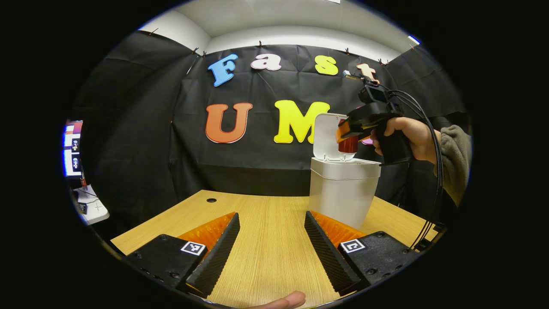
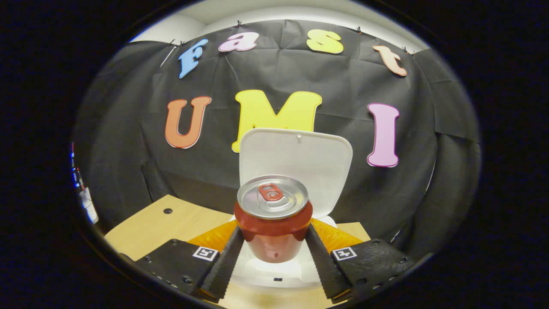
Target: Press the lid of the desktop garbage bin to open it, pick up the crumpled paper on the desktop and throw it into the bin, then pick up the pop can on the desktop and drop it into the bin, and finally close the garbage bin lid.
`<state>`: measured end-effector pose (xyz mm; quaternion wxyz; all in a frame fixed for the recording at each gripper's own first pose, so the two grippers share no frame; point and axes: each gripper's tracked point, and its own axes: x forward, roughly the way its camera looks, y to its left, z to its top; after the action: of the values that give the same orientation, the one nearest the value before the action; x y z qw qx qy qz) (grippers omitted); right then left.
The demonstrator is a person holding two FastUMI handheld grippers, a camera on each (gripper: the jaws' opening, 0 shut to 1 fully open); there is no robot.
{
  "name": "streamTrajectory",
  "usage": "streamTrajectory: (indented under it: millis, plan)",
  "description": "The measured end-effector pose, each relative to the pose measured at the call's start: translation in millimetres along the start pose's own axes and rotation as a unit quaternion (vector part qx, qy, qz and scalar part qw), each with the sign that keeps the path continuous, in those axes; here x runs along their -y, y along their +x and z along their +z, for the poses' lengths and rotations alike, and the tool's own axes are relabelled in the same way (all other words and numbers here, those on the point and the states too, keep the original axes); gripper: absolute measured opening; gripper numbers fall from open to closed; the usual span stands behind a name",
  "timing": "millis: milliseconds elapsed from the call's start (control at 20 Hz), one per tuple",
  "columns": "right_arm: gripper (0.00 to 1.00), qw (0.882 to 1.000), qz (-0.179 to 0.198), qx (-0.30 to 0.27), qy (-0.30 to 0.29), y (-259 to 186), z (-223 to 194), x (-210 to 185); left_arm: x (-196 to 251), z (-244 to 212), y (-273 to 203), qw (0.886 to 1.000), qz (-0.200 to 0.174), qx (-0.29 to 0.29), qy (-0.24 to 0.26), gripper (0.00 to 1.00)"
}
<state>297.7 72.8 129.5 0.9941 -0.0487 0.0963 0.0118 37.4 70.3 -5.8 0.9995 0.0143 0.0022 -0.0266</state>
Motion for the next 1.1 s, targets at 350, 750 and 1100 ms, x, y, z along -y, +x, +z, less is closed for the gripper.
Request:
streamTrajectory:
  millis: [350,750,1100]
  plan:
    - [0.82,0.999,-0.034,-0.018,0.012,29.9,-12.7,26.8,5.2,2.6,-1.0,0.999,-0.028,0.005,-0.015,0.98]
    - [0.82,0.998,-0.011,-0.032,0.045,37.1,-21.4,25.5,-5.2,-2.5,2.7,1.000,-0.020,-0.005,-0.022,0.98]
    - [0.83,0.999,-0.007,-0.002,0.045,19.5,-0.9,22.9,-4.7,-3.5,3.2,0.999,-0.019,-0.010,-0.025,0.98]
